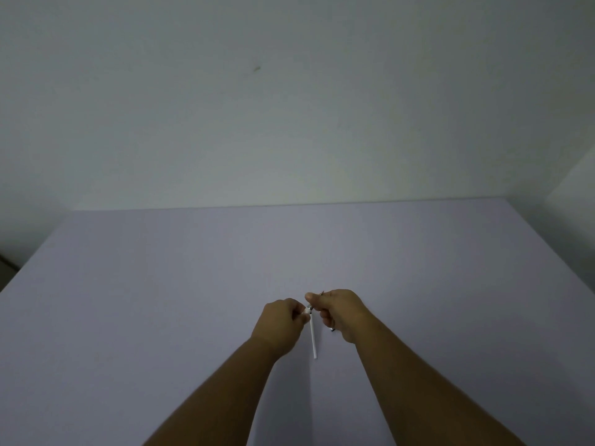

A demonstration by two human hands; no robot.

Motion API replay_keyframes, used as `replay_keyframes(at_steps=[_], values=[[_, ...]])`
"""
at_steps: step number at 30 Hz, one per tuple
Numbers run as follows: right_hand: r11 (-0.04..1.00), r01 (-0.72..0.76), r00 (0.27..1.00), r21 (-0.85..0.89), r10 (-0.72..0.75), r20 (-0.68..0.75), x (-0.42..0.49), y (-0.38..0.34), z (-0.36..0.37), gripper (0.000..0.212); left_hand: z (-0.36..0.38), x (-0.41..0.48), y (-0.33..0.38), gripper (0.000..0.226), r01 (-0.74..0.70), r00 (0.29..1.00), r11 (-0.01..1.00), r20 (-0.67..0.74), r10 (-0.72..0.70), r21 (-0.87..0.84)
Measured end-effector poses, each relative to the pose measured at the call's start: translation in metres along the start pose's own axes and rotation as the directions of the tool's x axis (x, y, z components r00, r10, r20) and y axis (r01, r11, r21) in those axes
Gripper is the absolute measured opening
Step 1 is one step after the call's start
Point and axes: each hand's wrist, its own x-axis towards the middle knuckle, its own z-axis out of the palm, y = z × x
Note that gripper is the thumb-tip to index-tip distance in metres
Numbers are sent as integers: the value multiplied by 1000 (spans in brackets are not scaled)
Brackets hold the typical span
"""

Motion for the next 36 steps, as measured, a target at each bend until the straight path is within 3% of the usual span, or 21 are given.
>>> replay_keyframes(at_steps=[5, 7, 9, 14, 18, 23, 27, 32, 36], values=[[994, 48, 997, 94, -52, 48, -1, 0, 0, 12, 2, -4, -1, 19, 0, 1000, 1000, -3, 0, 13], [998, 34, 998, 52, -37, 45, -3, 0, 0, 7, 1, -5, -2, 19, 5, 1000, 1000, -4, -5, 7], [999, 21, 1000, -30, -20, 12, -4, 1, 0, 15, 0, -5, -1, 19, 7, 1000, 1000, -1, -7, 2], [995, 73, 996, 72, -76, 45, -4, 0, 1, 13, -1, -6, 0, 19, -2, 1000, 1000, -11, 2, 21], [998, 45, 999, -34, -46, -16, -7, 0, 0, 16, -3, -6, 0, 18, -3, 1000, 1000, -11, 4, 19], [991, 86, 996, 98, -89, 21, -8, -2, -1, 11, -4, -7, 2, 18, -1, 1000, 1000, -15, 1, 20], [996, 88, 996, 19, -88, -8, -10, 0, -1, 16, -5, -8, 2, 18, -1, 1000, 1000, -13, 1, 9], [988, 109, 992, 106, -115, 51, -9, -1, -2, 10, -5, -10, 1, 19, 7, 1000, 1000, -12, -7, 19], [996, 89, 996, -19, -89, 8, -11, 2, 0, 14, -4, -11, 1, 19, 7, 1000, 1000, -8, -7, 11]])
